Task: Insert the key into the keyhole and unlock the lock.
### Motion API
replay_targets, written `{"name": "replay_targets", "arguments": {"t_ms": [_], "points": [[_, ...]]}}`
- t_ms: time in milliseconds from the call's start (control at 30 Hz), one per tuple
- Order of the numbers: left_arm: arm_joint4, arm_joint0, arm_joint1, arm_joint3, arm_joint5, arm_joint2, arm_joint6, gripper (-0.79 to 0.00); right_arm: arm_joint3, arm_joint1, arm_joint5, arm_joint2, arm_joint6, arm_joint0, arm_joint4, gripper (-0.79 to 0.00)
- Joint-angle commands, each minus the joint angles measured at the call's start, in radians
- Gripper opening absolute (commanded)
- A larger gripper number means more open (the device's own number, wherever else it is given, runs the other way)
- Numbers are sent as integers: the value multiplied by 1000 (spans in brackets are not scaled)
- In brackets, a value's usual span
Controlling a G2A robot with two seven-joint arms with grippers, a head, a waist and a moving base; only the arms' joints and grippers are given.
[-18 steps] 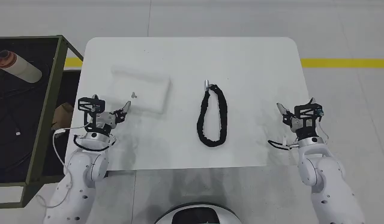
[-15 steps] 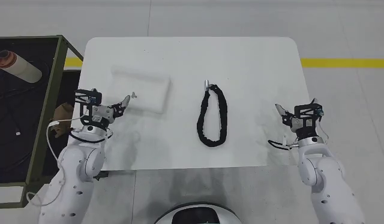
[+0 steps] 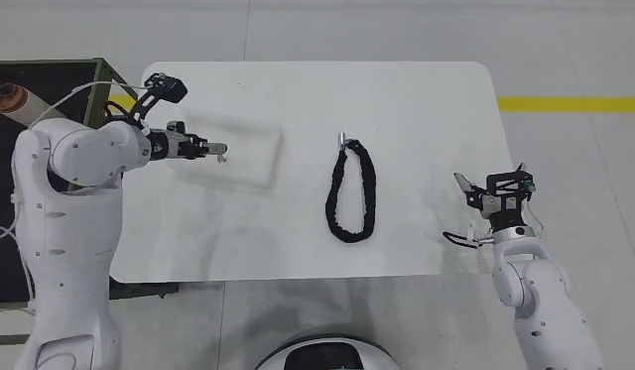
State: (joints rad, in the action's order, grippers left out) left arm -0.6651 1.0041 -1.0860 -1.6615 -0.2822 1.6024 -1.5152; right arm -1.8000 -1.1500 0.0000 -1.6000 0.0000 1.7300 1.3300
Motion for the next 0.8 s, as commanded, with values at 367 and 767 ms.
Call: {"name": "replay_targets", "arguments": {"t_ms": [367, 767], "points": [[-16, -88, 32, 151, 48, -166, -10, -160, 0, 0, 0, 0, 0, 0, 0, 0], [-94, -115, 32, 182, 114, -254, 52, -431, 0, 0, 0, 0, 0, 0, 0, 0]]}}
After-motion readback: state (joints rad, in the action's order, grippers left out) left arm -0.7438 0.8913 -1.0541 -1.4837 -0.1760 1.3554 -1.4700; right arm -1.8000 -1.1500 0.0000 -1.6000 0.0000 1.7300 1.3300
